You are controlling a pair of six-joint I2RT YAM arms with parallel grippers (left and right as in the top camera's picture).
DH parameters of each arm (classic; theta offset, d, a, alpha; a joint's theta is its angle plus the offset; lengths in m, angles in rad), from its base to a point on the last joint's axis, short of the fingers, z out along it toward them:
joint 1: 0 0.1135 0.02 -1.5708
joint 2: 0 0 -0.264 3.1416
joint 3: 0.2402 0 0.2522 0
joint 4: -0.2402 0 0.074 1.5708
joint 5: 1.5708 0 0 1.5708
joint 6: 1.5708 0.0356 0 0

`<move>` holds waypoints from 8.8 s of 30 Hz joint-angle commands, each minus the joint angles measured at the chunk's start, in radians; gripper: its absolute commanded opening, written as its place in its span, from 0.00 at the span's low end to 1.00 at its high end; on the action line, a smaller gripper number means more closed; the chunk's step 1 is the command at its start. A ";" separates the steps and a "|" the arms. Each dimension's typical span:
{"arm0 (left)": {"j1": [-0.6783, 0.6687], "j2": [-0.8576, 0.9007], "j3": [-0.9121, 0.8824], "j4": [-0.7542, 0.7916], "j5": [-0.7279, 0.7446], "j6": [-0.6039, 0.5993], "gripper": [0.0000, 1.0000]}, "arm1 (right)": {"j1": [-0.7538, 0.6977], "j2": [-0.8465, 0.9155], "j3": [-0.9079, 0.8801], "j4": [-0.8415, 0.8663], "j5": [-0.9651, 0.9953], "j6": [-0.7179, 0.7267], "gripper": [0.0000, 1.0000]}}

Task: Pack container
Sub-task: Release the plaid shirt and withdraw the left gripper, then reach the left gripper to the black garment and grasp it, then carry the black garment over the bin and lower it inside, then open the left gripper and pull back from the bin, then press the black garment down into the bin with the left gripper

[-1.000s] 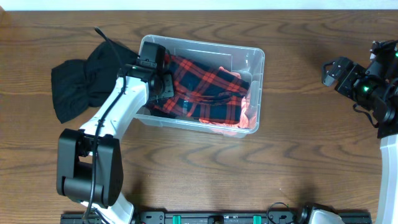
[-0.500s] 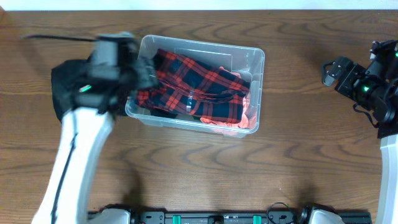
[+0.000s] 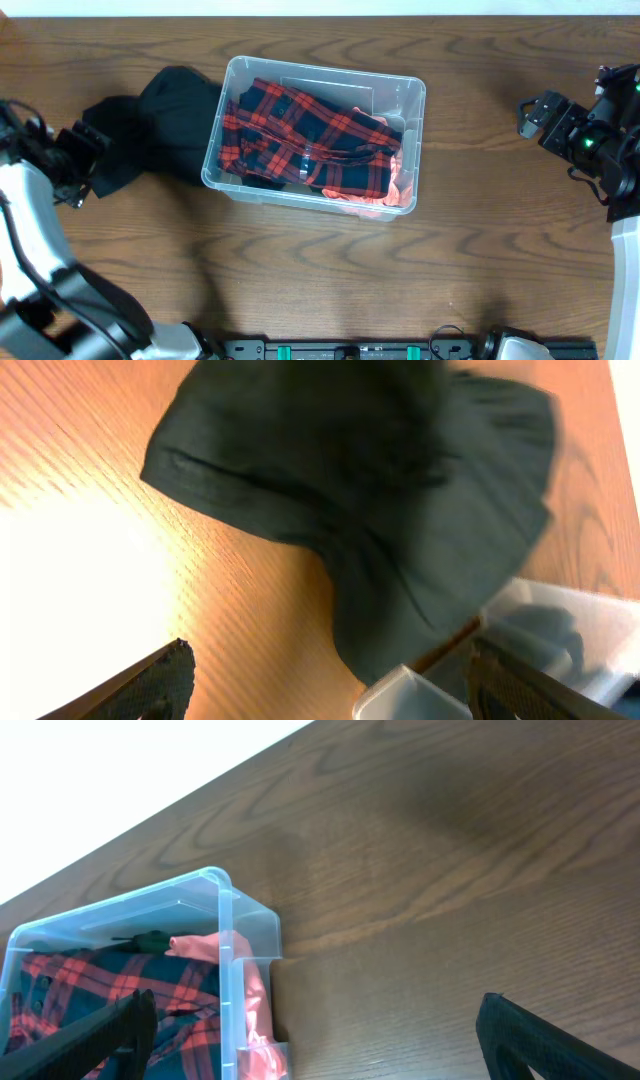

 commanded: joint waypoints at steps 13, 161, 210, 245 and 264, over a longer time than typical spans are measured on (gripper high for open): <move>0.236 0.259 -0.011 0.210 0.206 0.242 0.93 | -0.006 -0.006 0.000 -0.001 0.000 0.006 0.99; -0.848 -0.025 0.087 0.579 0.760 0.097 0.07 | -0.006 -0.006 0.000 -0.001 0.000 0.006 0.99; -0.931 0.349 0.087 0.064 -0.170 0.394 0.57 | -0.006 -0.006 0.000 -0.001 0.000 0.006 0.99; -0.979 0.154 -0.076 -0.043 -0.274 0.386 0.58 | -0.006 -0.006 0.000 -0.001 0.000 0.006 0.99; -0.979 -0.187 0.105 0.123 -0.193 0.342 0.68 | -0.006 -0.006 0.000 -0.001 0.000 0.006 0.99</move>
